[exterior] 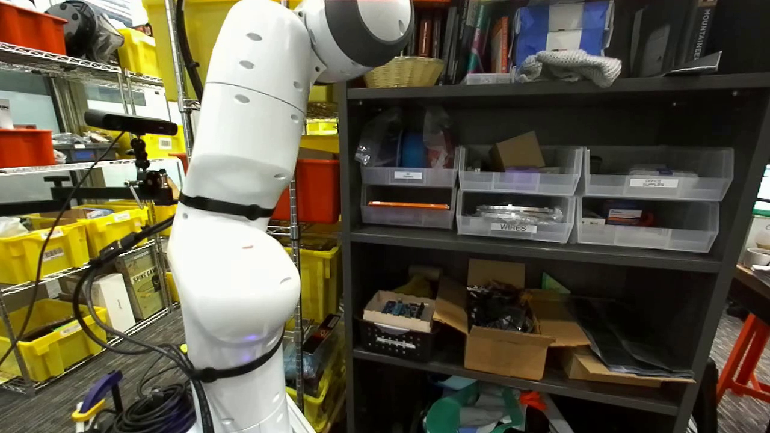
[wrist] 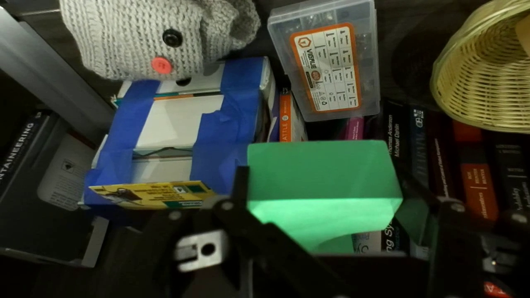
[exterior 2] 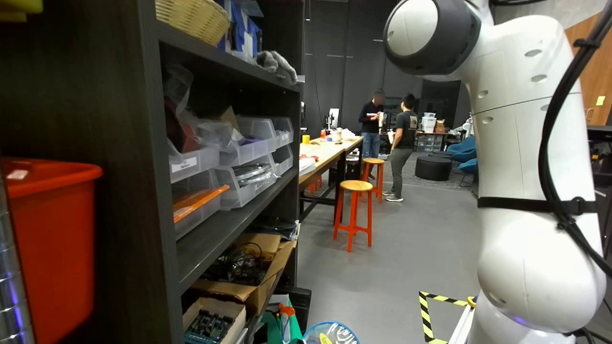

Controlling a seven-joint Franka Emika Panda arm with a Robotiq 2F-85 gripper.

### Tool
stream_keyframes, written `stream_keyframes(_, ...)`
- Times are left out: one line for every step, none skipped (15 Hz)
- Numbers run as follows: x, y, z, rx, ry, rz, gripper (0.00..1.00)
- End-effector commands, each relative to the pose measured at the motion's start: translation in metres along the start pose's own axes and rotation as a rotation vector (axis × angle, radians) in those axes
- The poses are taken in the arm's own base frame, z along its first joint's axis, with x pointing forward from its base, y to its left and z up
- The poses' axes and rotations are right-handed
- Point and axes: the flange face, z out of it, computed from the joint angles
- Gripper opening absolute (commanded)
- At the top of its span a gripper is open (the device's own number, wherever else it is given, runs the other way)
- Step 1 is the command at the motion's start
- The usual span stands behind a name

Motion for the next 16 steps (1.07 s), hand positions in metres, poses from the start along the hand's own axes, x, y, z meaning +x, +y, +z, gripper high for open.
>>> stream_keyframes(0.001,0.001,-0.003,-0.018,0.007,0.009,0.56)
stream_keyframes(0.002,0.002,-0.002,-0.020,0.011,0.010,0.56)
stream_keyframes(0.002,0.002,-0.002,-0.019,0.015,0.011,0.56)
stream_keyframes(0.002,0.002,-0.002,-0.018,0.019,0.013,0.56)
stream_keyframes(0.003,0.003,-0.002,-0.018,0.023,0.017,0.56)
stream_keyframes(0.002,0.005,-0.003,-0.019,0.028,0.024,0.56)
stream_keyframes(0.001,0.008,-0.005,-0.021,0.029,0.035,0.56)
stream_keyframes(-0.004,0.011,-0.006,-0.023,0.030,0.048,0.56)
stream_keyframes(-0.003,0.013,-0.008,-0.024,0.025,0.059,0.56)
stream_keyframes(-0.005,0.016,-0.009,-0.029,0.024,0.074,0.56)
stream_keyframes(-0.006,0.020,-0.011,-0.039,0.025,0.090,0.56)
stream_keyframes(-0.007,0.023,-0.011,-0.042,0.026,0.103,0.56)
stream_keyframes(-0.009,0.026,-0.013,-0.049,0.025,0.118,0.56)
stream_keyframes(-0.010,0.028,-0.013,-0.052,0.024,0.130,0.56)
stream_keyframes(-0.009,0.027,-0.012,-0.049,0.021,0.138,0.56)
stream_keyframes(-0.010,0.028,-0.013,-0.052,0.020,0.146,0.56)
